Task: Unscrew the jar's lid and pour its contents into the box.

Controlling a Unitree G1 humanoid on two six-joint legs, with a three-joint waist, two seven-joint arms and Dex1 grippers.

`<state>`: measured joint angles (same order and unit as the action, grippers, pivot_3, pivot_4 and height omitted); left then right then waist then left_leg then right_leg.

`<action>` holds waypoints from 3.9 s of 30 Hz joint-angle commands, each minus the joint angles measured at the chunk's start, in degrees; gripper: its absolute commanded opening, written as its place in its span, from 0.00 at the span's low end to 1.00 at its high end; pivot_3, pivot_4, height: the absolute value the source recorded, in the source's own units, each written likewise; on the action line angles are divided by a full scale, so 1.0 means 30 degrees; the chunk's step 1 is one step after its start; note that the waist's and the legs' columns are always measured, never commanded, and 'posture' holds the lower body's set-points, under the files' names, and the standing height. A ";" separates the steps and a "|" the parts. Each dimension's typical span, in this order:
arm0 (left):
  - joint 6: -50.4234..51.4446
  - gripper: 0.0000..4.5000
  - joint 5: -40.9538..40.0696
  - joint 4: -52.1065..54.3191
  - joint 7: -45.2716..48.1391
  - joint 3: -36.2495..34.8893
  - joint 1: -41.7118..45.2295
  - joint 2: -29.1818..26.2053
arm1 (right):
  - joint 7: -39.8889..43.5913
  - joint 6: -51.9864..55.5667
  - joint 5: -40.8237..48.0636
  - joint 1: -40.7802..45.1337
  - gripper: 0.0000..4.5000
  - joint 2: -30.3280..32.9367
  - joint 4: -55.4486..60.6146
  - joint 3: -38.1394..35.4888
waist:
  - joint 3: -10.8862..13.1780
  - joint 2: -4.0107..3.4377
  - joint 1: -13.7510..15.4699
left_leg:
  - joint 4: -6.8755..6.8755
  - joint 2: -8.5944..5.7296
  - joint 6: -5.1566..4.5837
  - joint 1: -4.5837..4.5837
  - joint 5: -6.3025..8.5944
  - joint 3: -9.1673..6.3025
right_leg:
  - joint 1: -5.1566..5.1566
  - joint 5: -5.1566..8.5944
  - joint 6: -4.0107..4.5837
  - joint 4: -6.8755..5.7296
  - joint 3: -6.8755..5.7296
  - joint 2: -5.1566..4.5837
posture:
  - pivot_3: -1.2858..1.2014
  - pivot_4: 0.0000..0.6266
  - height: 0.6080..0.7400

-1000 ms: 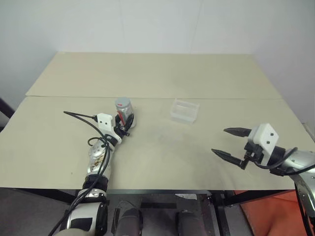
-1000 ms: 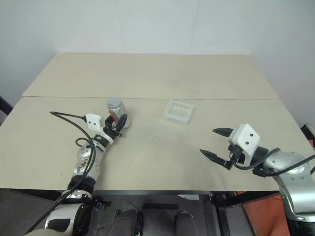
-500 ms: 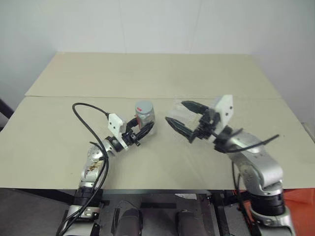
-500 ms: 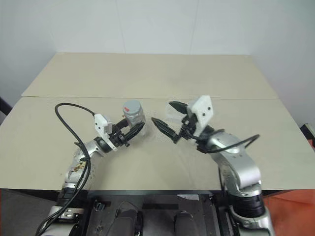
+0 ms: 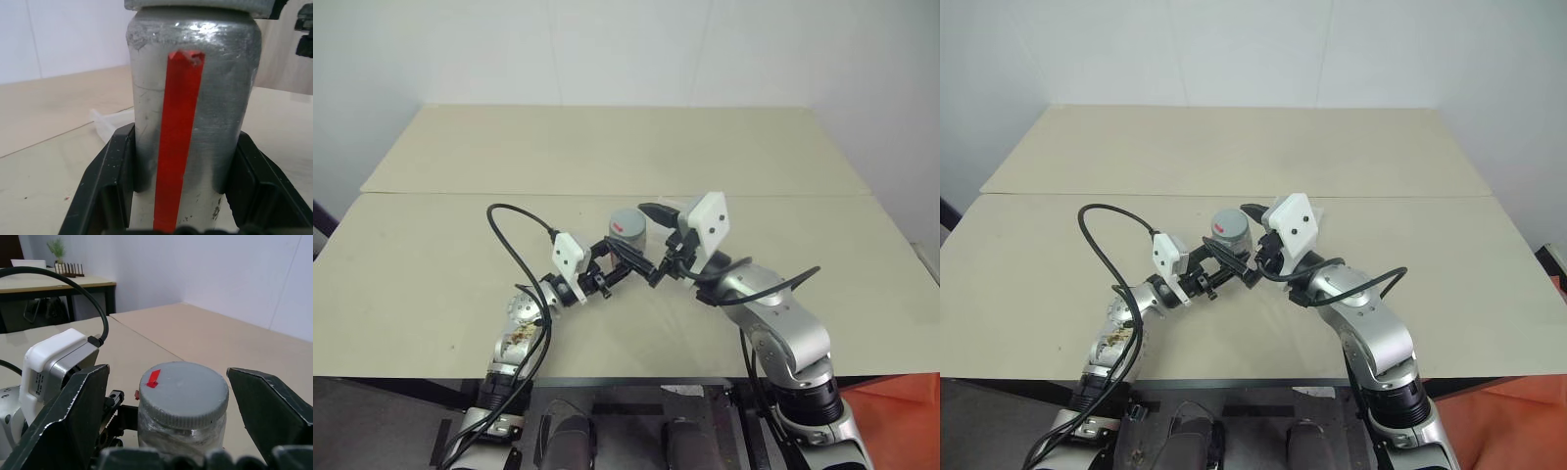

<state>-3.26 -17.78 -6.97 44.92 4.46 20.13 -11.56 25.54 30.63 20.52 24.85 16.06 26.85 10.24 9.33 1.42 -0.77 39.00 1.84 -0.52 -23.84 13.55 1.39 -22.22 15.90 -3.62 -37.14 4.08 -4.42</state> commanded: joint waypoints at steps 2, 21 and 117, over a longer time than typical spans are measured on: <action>-0.0747 0.47 0.0134 0.0699 0.0348 0.0327 0.0018 0.0010 | -0.0335 -0.0221 -0.0242 0.0700 1.00 -0.0165 0.0303 -0.0352 | 0.0000 0.0000 -0.0004 | 0.0001 0.0000 0.0000 0.0000 0.0000 0.0001 | 0.0000 0.0000 0.0000 -0.0001 0.0000 0.0000 | 0.52 0.24 1.00; -0.1073 0.47 0.0217 0.0433 0.0221 0.0177 -0.0029 -0.0035 | 0.0511 0.0438 0.0442 0.0645 0.62 -0.0125 0.0396 -0.0511 | 0.0000 0.0000 -0.0015 | -0.0005 0.0002 -0.0001 -0.0001 0.0000 0.0001 | -0.0003 0.0000 0.0000 0.0006 0.0000 0.0001 | 0.52 0.24 1.00; 0.0932 0.47 -0.1911 0.2422 0.3190 0.0003 -0.1179 -0.0716 | 2.0587 -1.1438 0.3602 0.7843 0.99 0.4456 -1.5918 -0.0552 | 0.0009 -0.0009 -0.0006 | -0.0039 0.0023 -0.0003 0.0002 0.0001 0.0005 | -0.0019 -0.0005 0.0009 0.0027 -0.0008 -0.0017 | 0.52 0.24 1.00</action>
<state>1.19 -22.82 -0.06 54.46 5.07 15.79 -13.96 88.20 -2.71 31.62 48.72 28.15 -24.26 11.64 9.36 1.40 -0.79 38.88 1.91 -0.53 -23.84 13.55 1.41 -22.27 15.89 -3.59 -37.06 4.06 -4.47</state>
